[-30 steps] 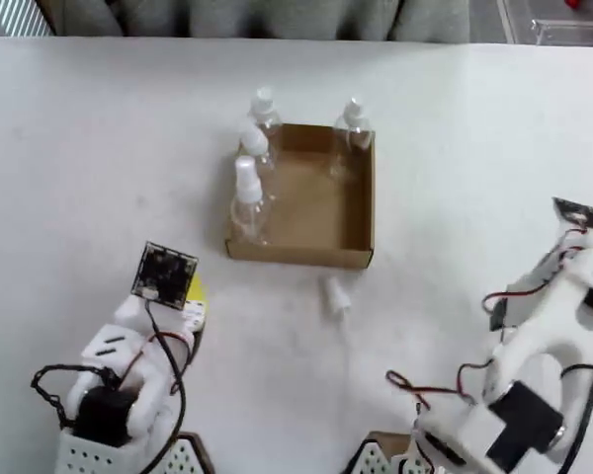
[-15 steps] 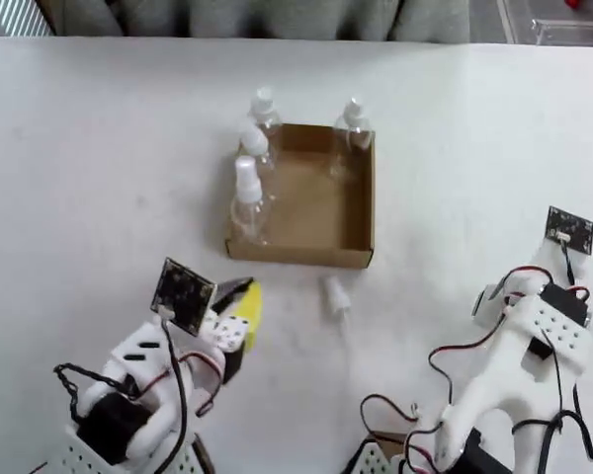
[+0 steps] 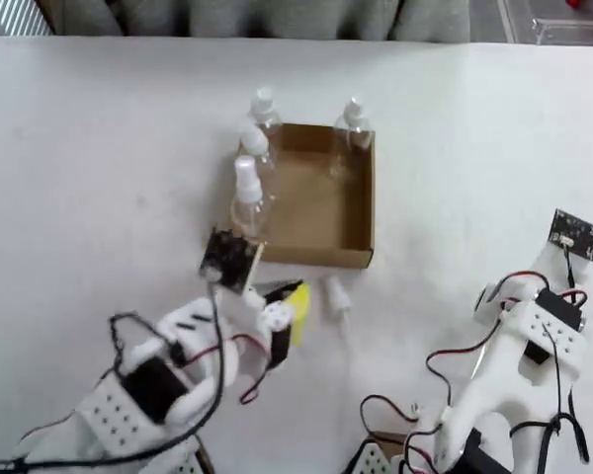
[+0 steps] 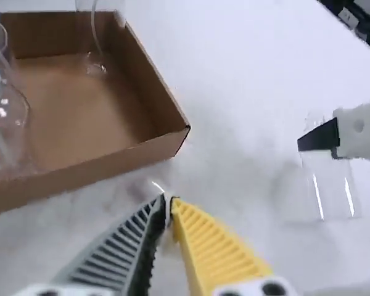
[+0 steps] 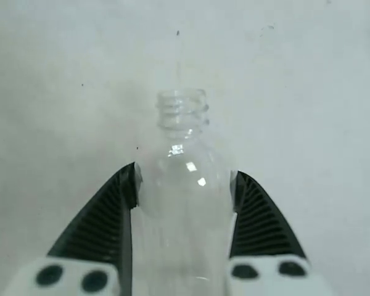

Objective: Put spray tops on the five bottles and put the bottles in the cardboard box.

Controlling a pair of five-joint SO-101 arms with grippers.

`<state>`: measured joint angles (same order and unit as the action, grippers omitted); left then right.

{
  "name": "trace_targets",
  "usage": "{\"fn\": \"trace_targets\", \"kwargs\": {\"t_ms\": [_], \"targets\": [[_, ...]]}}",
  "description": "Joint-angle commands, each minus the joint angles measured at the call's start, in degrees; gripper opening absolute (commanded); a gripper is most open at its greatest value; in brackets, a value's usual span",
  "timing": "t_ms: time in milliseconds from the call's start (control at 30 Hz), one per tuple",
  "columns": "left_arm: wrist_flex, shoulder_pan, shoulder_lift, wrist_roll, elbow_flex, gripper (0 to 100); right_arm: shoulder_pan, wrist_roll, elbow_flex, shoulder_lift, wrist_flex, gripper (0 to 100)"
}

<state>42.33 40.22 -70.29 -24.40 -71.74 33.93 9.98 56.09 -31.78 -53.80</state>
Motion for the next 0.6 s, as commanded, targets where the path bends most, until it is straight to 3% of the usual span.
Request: {"fn": "trace_targets", "kwargs": {"t_ms": [0,233,567], "targets": [[-3.3,0.7,17.8,-6.1,12.5,6,-0.2,0.0,0.3,-1.5,2.4,1.6],[-4.0,0.5,39.8,-9.9,22.8,28,-0.2,0.1,0.4,-1.5,2.4,1.6],[-12.5,-3.0,59.6,-17.7,26.8,29,-0.2,0.2,0.4,-1.5,2.4,1.6]]}}
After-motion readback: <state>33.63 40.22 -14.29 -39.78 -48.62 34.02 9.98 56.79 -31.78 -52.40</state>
